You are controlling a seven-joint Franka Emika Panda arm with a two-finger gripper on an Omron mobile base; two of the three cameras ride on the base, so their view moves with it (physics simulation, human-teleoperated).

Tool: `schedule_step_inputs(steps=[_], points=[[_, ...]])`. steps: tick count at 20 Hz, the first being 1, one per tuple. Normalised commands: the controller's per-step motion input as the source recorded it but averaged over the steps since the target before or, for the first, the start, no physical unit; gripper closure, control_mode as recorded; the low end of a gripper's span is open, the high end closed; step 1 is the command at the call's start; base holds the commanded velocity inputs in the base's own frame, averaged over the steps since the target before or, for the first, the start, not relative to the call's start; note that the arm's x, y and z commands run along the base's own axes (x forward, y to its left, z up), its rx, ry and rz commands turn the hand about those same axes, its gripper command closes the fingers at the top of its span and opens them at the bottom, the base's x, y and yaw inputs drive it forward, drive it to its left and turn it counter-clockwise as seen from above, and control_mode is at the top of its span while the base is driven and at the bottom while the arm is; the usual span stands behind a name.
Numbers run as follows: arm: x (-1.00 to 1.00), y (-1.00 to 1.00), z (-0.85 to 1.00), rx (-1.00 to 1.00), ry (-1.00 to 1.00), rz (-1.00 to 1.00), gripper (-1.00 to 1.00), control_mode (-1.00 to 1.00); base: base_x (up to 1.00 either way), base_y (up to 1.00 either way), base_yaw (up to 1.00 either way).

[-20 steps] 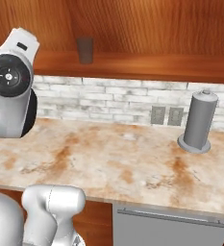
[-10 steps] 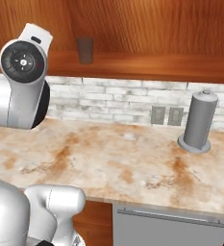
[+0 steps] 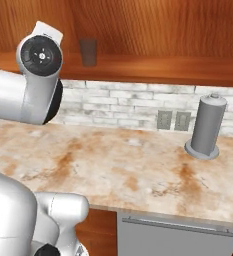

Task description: There is a bowl on the dining counter. Grab a lemon wedge from the fridge and place it in the bowl. Then get the liquor bottle and glass cup from the cabinet and place them next to the bowl.

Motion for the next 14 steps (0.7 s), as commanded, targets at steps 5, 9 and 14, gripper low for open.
schedule_step_inputs(steps=[5,9,14], points=[[0.81,0.07,0.04,-0.09,0.0,0.23,-1.0,-1.0,0.0,0.0,0.0],[0.55,0.02,0.0,-0.12,-0.1,0.17,-1.0,-1.0,0.0,0.0,0.0],[0.31,0.04,0.0,-0.21,-0.18,0.03,-1.0,-1.0,0.0,0.0,0.0]])
